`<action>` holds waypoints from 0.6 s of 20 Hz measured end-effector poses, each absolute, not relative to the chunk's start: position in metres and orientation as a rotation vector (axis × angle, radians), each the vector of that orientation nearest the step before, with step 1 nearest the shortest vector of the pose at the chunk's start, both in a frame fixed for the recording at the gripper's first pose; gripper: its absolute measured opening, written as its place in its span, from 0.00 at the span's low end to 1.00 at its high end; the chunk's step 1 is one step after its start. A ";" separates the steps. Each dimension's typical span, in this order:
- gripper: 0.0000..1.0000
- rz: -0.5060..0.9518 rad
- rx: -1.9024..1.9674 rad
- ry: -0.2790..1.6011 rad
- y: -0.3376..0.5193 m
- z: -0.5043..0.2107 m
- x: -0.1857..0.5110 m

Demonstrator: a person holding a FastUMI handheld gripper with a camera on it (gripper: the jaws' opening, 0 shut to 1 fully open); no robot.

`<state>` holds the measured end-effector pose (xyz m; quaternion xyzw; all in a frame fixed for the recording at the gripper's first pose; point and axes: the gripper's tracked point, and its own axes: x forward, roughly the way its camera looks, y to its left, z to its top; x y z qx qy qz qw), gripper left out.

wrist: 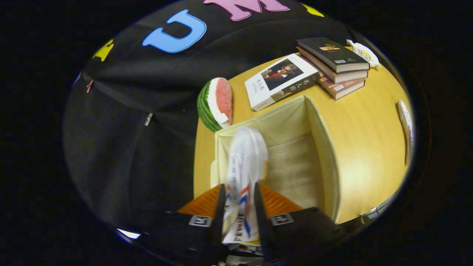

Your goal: Open the storage box then place both shoes into the box .Put the left shoe in first, then the right shoe, with the right side of both shoes facing outward in a uniform manner.

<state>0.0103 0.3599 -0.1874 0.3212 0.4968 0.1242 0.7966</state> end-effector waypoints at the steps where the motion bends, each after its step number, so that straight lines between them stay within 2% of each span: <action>1: 0.70 0.277 0.687 1.049 0.354 -0.172 0.008; 2: 0.98 0.286 0.651 1.027 0.346 -0.167 0.014; 7: 0.99 0.275 0.410 0.883 0.269 -0.143 0.023; 12: 0.99 0.138 0.189 0.782 0.134 -0.141 0.027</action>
